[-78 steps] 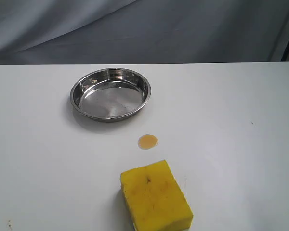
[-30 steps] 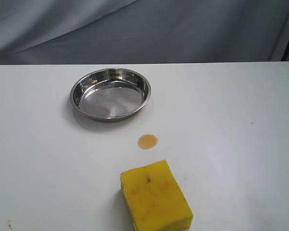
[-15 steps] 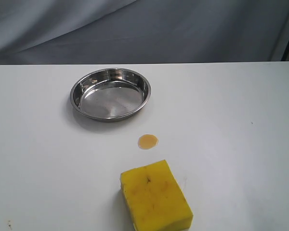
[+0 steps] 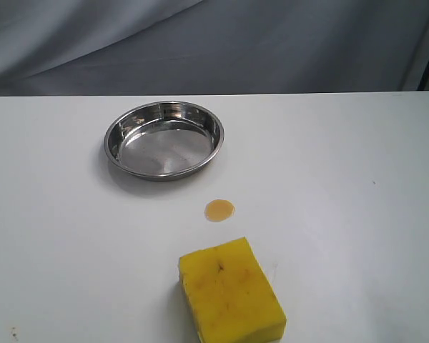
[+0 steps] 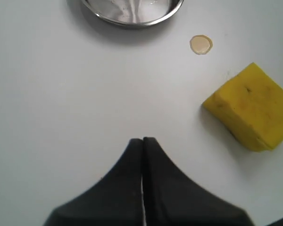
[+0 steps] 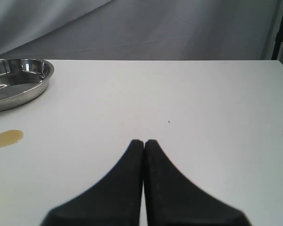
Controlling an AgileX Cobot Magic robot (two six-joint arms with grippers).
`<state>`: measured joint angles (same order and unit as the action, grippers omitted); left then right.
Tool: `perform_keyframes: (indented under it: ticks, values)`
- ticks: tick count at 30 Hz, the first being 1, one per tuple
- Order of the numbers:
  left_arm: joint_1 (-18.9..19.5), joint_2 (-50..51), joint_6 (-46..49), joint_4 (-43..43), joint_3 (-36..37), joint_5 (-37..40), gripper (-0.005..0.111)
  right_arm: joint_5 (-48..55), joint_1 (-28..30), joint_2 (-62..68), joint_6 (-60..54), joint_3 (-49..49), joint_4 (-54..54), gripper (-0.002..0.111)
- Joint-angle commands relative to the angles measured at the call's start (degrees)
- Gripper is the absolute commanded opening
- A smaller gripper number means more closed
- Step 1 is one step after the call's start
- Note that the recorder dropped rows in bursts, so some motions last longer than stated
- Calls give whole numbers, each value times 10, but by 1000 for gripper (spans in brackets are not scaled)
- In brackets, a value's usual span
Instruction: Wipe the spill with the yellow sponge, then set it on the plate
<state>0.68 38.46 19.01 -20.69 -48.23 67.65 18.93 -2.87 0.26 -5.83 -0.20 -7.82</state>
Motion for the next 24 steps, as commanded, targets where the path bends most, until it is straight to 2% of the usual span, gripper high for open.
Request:
perform_keyframes:
  ticks: [1,4,10,13,19,21,24]
  values:
    - [-3,30,10,56,-23,4,0,0,0,-3,2,2,2,0]
    - [-15,63,10,100,-34,23,0,0,0,-3,2,2,2,0]
    - [-101,131,3,131,-34,23,0,0,0,-3,2,2,2,0]
    - [-164,168,-48,147,-34,23,0,0,0,-3,2,2,2,0]
    - [-341,242,-183,234,-34,-94,0,0,0,-3,2,2,2,0]
    - [-390,275,-246,275,-38,-105,0,0,0,-3,2,2,2,0]
    - [-442,340,-322,292,-68,-98,0,0,0,-3,2,2,2,0]
